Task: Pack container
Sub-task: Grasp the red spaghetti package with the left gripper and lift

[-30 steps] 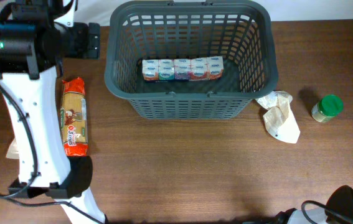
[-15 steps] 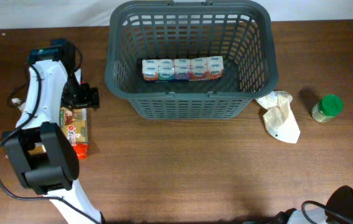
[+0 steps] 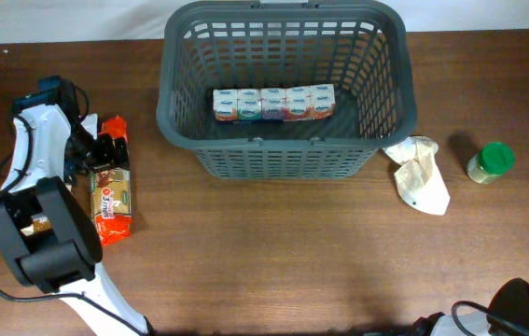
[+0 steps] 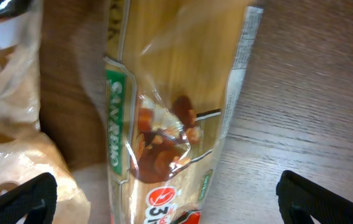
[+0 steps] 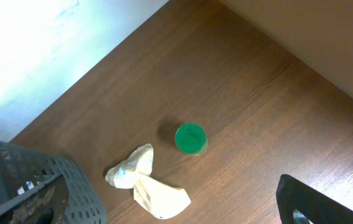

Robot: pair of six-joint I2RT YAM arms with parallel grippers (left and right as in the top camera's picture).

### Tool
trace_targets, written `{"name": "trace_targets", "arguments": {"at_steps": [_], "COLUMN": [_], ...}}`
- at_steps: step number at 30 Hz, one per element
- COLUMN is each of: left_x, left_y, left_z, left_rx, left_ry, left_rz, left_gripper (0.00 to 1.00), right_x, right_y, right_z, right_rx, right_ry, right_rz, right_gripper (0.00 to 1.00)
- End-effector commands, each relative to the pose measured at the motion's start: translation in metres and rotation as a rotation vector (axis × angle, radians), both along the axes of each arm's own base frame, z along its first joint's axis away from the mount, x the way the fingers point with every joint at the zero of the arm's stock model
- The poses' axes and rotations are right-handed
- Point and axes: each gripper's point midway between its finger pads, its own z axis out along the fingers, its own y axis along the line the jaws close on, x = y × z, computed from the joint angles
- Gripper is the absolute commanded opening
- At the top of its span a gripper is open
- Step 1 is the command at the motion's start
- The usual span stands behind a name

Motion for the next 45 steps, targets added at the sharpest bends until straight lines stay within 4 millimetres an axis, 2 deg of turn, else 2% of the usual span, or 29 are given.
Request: {"name": "trace_targets", "arguments": {"at_steps": [1, 4, 5, 8, 11, 13, 17, 18, 20, 21, 25, 26, 31, 34, 39, 41, 45], "left_x": [-0.003, -0.006, -0.009, -0.009, -0.010, -0.010, -0.010, -0.010, -0.011, -0.011, -0.011, -0.011, -0.014, -0.006, 0.018, 0.027, 0.031], "left_y": [-0.009, -0.007, 0.001, 0.011, 0.013, 0.013, 0.013, 0.013, 0.013, 0.012, 0.012, 0.012, 0.003, 0.006, 0.009, 0.007, 0.007], "left_z": [-0.024, -0.043, -0.048, -0.050, -0.050, -0.050, -0.050, -0.050, -0.050, -0.050, -0.052, -0.054, -0.050, -0.036, 0.019, 0.049, 0.077], "left_rx": [-0.079, -0.080, -0.042, 0.010, 0.026, 0.025, 0.026, 0.025, 0.023, 0.021, 0.021, 0.020, -0.022, -0.010, 0.036, 0.062, 0.085], "left_ry": [0.043, 0.088, 0.110, 0.120, 0.125, 0.125, 0.125, 0.126, 0.131, 0.130, 0.128, 0.129, 0.132, 0.098, -0.034, -0.108, -0.178], "left_rz": [-0.056, -0.052, -0.043, -0.046, -0.047, -0.047, -0.048, -0.048, -0.047, -0.047, -0.047, -0.047, -0.047, -0.048, -0.056, -0.071, -0.076], "left_gripper": [0.99, 0.99, 0.99, 1.00, 0.93, 0.63, 0.53, 0.48, 0.26, 0.19, 0.19, 0.02, 0.02, 0.02, 0.02, 0.02, 0.02], "right_x": [-0.002, -0.002, -0.002, -0.002, -0.002, -0.002, -0.002, -0.002, -0.002, -0.002, -0.002, -0.002, -0.002, -0.002, -0.002, -0.002, -0.002], "right_y": [-0.002, -0.002, -0.002, -0.002, -0.002, -0.002, -0.002, -0.002, -0.002, -0.002, -0.002, -0.002, -0.002, -0.002, -0.002, -0.002, -0.002], "right_z": [0.002, 0.002, 0.002, 0.002, 0.002, 0.002, 0.002, 0.002, 0.002, 0.002, 0.002, 0.002, 0.002, 0.002, 0.002, 0.002, 0.002], "right_rx": [-0.013, -0.013, -0.013, -0.013, -0.013, -0.013, -0.013, -0.013, -0.013, -0.013, -0.013, -0.013, -0.013, -0.013, -0.013, -0.013, -0.013], "right_ry": [-0.002, -0.002, -0.002, -0.002, -0.002, -0.002, -0.002, -0.002, -0.002, -0.002, -0.002, -0.002, -0.002, -0.002, -0.002, -0.002, -0.002], "right_rz": [-0.007, -0.007, -0.007, -0.007, -0.007, -0.007, -0.007, -0.007, -0.007, -0.007, -0.007, -0.007, -0.007, -0.007, -0.007, -0.007, -0.007], "right_gripper": [0.99, 0.99, 0.99, 0.99, 0.99, 0.99, 0.99, 0.99, 0.99, 0.99, 0.99, 0.99, 0.99, 0.99, 0.99, 0.99, 0.99]}}
